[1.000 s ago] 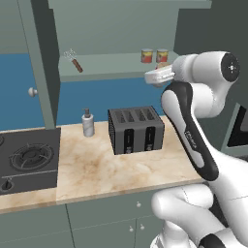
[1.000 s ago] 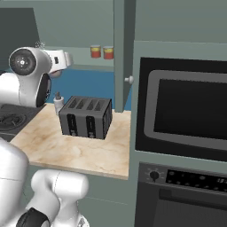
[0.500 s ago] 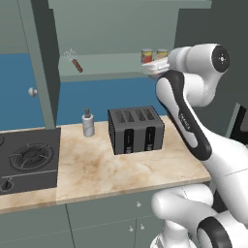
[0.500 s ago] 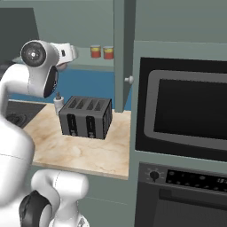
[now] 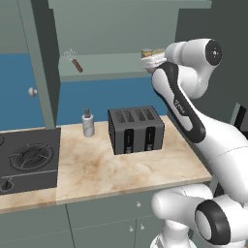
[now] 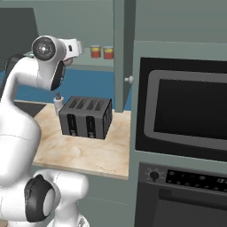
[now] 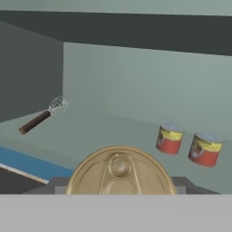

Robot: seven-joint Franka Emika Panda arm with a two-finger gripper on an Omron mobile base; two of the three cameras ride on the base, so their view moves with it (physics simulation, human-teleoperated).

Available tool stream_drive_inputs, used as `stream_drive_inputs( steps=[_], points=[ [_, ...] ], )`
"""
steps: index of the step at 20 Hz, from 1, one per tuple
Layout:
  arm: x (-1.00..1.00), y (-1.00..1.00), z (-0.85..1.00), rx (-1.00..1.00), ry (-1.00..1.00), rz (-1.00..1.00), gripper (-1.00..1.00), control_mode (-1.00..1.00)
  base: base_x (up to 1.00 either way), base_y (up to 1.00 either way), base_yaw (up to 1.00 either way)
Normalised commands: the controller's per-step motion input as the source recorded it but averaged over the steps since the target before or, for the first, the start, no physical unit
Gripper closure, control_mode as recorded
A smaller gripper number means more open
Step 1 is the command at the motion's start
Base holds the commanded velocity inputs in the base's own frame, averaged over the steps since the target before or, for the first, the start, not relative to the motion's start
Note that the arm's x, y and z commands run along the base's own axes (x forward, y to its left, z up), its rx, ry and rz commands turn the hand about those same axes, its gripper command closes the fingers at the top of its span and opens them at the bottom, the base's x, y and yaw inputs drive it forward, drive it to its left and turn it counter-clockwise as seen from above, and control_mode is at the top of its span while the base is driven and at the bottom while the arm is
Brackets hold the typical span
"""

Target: Pick the cans from the counter and place them in their designated side in the cabinet.

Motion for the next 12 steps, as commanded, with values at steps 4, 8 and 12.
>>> stream_drive_inputs(
  steps=[4,8,12],
  points=[
    [0.35,-0.04,0.0,0.0,0.0,0.0,1.0,-1.0,0.0,0.0,0.0],
    [0.36,0.0,0.0,0.0,0.0,-0.01,1.0,-1.0,0.0,0.0,0.0],
    [0.31,0.0,0.0,0.0,0.0,-0.02,1.0,-1.0,0.0,0.0,0.0]
  ],
)
